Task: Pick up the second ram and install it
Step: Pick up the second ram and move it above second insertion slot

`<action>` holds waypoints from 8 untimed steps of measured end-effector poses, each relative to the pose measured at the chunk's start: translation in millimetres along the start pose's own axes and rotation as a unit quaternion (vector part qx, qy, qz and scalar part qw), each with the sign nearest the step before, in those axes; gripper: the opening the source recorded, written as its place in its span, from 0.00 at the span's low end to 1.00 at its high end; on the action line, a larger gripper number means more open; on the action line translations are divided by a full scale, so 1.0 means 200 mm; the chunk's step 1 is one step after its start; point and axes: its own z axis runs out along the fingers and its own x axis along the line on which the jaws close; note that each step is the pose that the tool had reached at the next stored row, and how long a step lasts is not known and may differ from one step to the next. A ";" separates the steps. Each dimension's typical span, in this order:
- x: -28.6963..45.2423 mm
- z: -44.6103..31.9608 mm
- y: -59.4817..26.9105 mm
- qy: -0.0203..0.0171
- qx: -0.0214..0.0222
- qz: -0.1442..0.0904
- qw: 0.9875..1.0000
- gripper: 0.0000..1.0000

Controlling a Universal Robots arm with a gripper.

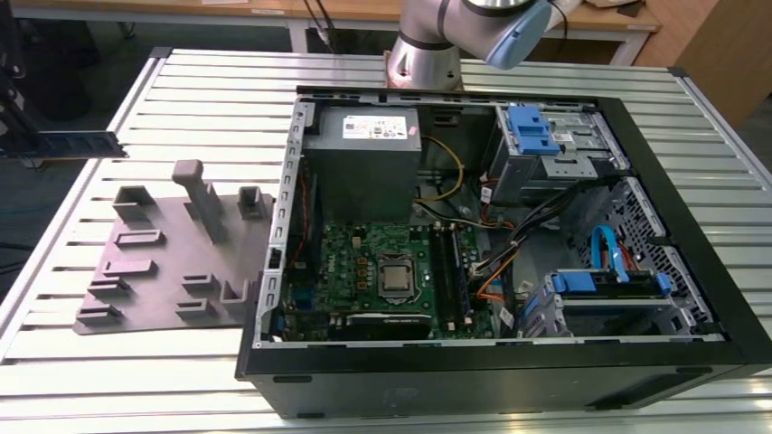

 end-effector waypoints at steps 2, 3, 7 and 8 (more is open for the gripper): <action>-0.001 -0.019 0.001 0.000 0.000 0.000 1.000 0.11; -0.001 -0.028 0.001 0.000 0.000 0.000 1.000 0.11; -0.003 -0.072 0.003 0.000 0.000 0.000 1.000 0.11; -0.004 -0.084 0.004 0.000 0.000 0.000 1.000 0.11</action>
